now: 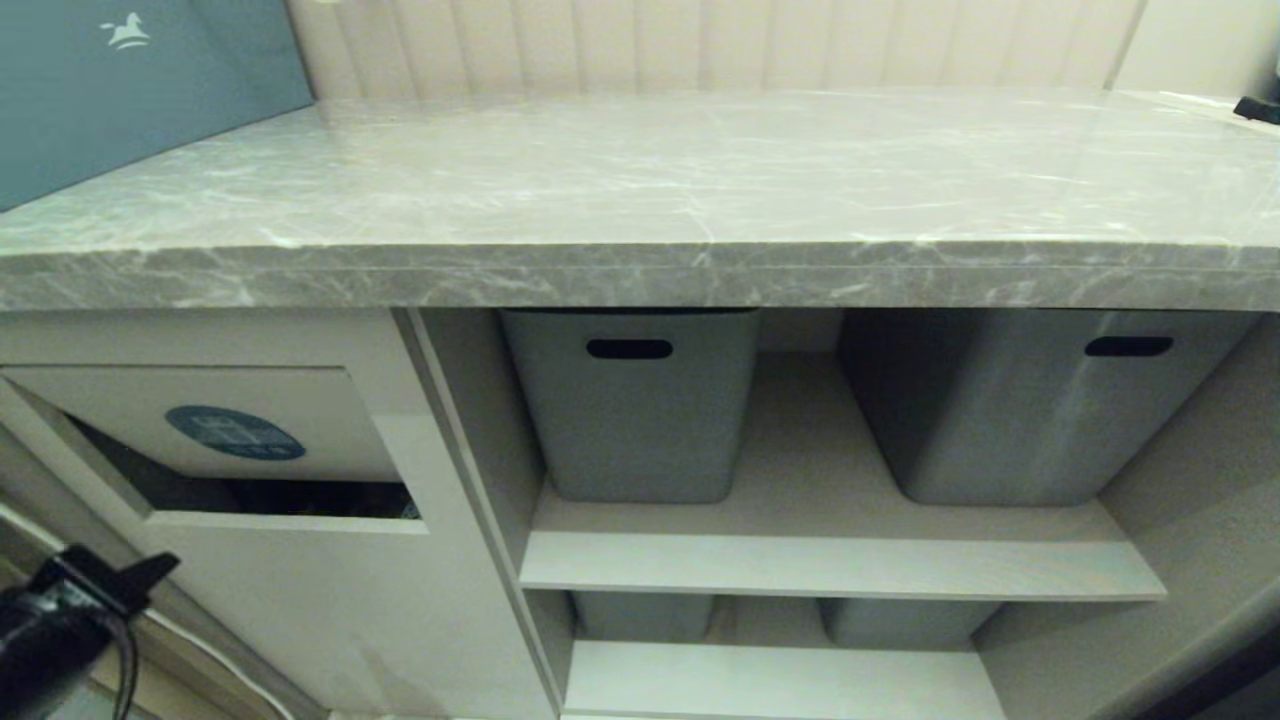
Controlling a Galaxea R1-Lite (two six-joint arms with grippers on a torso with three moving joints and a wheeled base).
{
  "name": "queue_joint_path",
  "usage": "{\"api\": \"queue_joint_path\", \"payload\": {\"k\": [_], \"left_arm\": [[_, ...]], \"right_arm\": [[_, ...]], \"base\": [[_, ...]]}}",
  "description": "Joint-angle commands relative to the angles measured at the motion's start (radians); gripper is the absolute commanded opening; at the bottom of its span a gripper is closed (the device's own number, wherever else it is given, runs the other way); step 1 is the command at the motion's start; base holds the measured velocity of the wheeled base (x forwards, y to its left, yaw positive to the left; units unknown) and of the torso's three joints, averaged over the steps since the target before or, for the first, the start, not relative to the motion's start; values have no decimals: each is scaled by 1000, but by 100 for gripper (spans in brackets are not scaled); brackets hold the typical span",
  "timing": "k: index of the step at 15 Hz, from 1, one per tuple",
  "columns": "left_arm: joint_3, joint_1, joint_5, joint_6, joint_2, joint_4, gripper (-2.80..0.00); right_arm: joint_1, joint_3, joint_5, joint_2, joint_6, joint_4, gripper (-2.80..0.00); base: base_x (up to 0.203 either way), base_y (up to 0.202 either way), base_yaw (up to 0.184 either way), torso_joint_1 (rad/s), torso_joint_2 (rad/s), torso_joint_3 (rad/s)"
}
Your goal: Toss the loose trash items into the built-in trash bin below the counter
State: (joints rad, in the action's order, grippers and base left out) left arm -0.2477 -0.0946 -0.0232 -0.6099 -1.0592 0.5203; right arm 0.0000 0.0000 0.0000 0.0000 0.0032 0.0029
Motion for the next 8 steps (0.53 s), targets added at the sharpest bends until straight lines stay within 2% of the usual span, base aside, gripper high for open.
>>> {"api": "queue_joint_path", "payload": {"k": [1, 2, 3, 4, 6, 8], "left_arm": [[44, 4, 14, 353, 108, -4, -280], [102, 5, 24, 465, 143, -8, -280], [154, 6, 34, 536, 192, -11, -280], [199, 8, 47, 579, 243, -16, -280], [233, 9, 65, 620, 395, -112, -280], [237, 11, 66, 648, 617, -288, -280]], "right_arm": [[0, 0, 0, -2, 1, -1, -280], [0, 0, 0, 0, 0, 0, -280], [0, 0, 0, -1, 1, 0, -280], [0, 0, 0, 0, 1, 0, -280], [0, 0, 0, 0, 0, 0, -280], [-2, 0, 0, 0, 0, -1, -280]], "base": [[0, 0, 0, 0, 0, 0], [0, 0, 0, 0, 0, 0], [0, 0, 0, 0, 0, 0], [0, 0, 0, 0, 0, 0], [0, 0, 0, 0, 0, 0], [0, 0, 0, 0, 0, 0]]}}
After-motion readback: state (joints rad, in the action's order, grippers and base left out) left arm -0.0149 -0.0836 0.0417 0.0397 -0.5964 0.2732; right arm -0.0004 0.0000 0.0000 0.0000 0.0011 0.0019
